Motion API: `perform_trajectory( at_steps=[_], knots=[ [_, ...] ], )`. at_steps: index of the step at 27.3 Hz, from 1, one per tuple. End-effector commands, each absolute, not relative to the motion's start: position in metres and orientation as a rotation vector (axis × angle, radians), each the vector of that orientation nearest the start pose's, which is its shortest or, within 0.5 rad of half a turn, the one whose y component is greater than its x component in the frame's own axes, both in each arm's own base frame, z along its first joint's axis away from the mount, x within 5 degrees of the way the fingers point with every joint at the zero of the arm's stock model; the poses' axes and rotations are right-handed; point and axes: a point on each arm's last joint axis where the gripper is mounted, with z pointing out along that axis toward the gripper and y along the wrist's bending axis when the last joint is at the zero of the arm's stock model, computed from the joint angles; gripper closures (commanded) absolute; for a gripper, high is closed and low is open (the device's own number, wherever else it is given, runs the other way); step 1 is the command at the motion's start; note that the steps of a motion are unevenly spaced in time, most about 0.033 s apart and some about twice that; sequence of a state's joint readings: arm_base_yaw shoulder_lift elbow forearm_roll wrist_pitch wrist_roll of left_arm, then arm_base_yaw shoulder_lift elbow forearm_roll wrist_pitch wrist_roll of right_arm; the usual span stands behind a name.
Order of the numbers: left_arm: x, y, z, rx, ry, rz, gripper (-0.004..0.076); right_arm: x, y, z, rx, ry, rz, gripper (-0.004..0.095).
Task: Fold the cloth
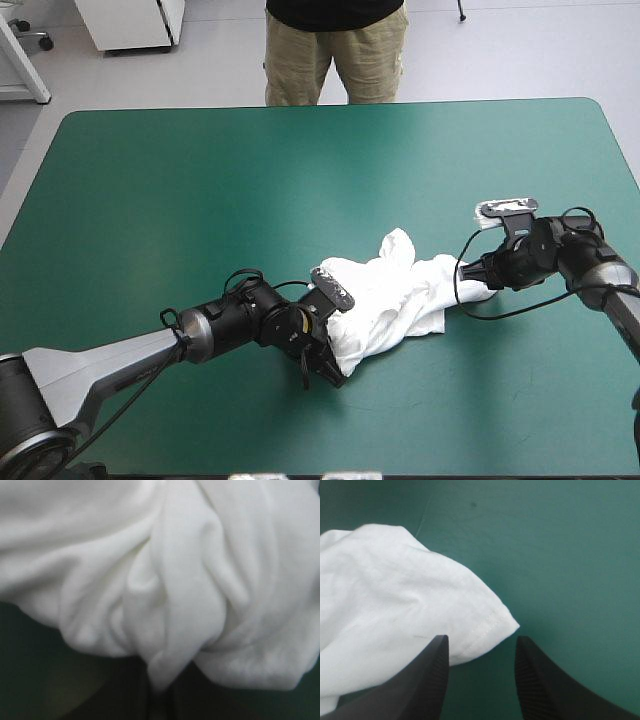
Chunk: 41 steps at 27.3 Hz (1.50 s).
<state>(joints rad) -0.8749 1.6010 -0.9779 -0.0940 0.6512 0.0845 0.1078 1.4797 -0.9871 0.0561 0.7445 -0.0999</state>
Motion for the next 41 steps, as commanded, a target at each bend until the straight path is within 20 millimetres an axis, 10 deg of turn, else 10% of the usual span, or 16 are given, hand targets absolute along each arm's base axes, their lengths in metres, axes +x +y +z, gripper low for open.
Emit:
perform_trajectory(
  at_steps=[1,12,19,26,30,41],
  knots=[
    [0.194,-0.241,0.223,1.183,2.495,-0.328,0.0731,0.299,0.033,0.244,-0.241,2.67,0.057,0.0497],
    [0.194,-0.241,0.223,1.183,2.495,-0.328,0.0731,0.313,0.034,0.213,-0.256,2.746,0.057,0.0517],
    [0.196,-0.243,0.226,1.158,2.462,-0.35,0.0733,0.309,0.044,0.211,-0.342,2.779,0.149,0.092],
    [0.192,-0.236,0.246,1.138,2.4,-0.368,0.0733,0.304,0.045,0.225,-0.337,2.739,0.166,0.0923],
    [0.194,-0.209,0.287,1.024,2.341,-0.344,0.0733,0.287,0.044,0.273,-0.32,2.595,0.182,0.0923],
    [0.187,-0.122,0.494,0.731,1.869,-0.07,0.0733,0.179,0.045,0.497,-0.391,1.802,0.253,0.0923]
  ],
)
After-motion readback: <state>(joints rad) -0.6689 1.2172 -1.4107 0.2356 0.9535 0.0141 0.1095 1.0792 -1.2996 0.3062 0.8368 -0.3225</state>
